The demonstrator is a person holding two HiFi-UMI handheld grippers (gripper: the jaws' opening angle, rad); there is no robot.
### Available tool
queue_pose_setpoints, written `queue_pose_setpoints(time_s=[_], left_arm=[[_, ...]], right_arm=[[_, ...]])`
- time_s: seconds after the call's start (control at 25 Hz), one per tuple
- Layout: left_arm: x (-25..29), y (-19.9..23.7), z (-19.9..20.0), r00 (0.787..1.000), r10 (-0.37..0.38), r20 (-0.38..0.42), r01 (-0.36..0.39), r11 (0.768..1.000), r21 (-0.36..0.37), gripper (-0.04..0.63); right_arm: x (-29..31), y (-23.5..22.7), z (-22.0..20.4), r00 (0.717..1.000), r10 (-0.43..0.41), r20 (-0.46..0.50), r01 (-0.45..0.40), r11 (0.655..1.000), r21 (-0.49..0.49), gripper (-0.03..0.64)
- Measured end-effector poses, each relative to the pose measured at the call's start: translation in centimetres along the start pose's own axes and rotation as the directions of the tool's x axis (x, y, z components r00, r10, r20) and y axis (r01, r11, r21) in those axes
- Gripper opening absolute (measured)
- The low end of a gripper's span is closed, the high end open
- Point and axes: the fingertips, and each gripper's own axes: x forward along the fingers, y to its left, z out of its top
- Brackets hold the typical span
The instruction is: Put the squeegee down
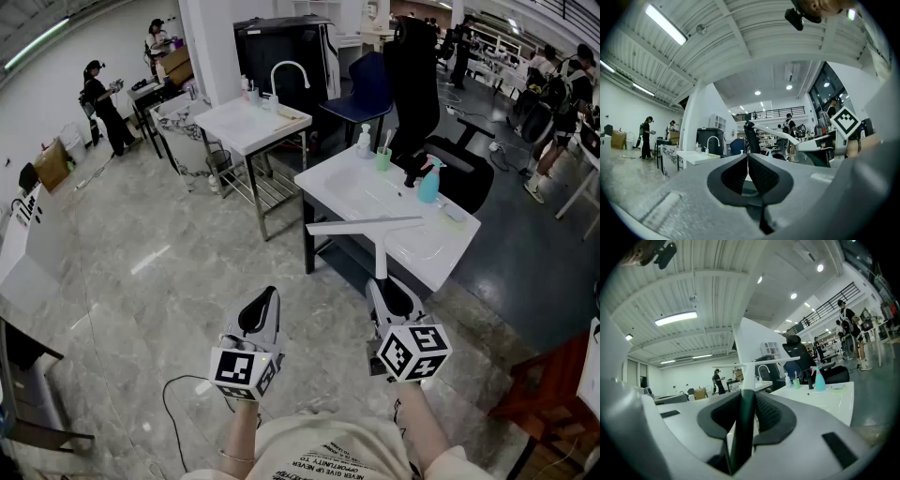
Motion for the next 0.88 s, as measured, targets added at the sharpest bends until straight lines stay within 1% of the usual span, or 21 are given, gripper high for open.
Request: queue_pose_setpoints(time_s=[0.2,0.56,0.88], left_arm=[[0.4,0.3,-0.3,0.999,0.031,-0.011,-0.031,1.000,-0.004,0.023],[0.7,-0.8,-0.9,0.998,0.050,-0.032,-0.052,0.998,-0.040,0.023],[0.2,-1.9,-1.3,0.997,0.063,-0.046,-0.065,0.997,-0.040,0.023]], right_arm=[[0.2,-0.4,-0.1,1.000,0.006,-0.002,-0.006,1.000,0.003,0.095],[0.0,-1.5,-0.3,1.000,0.020,-0.013,-0.019,0.999,0.028,0.095],[-0.3,-1.6,-0.7,0.999,0.047,-0.020,-0.046,0.998,0.038,0.096]])
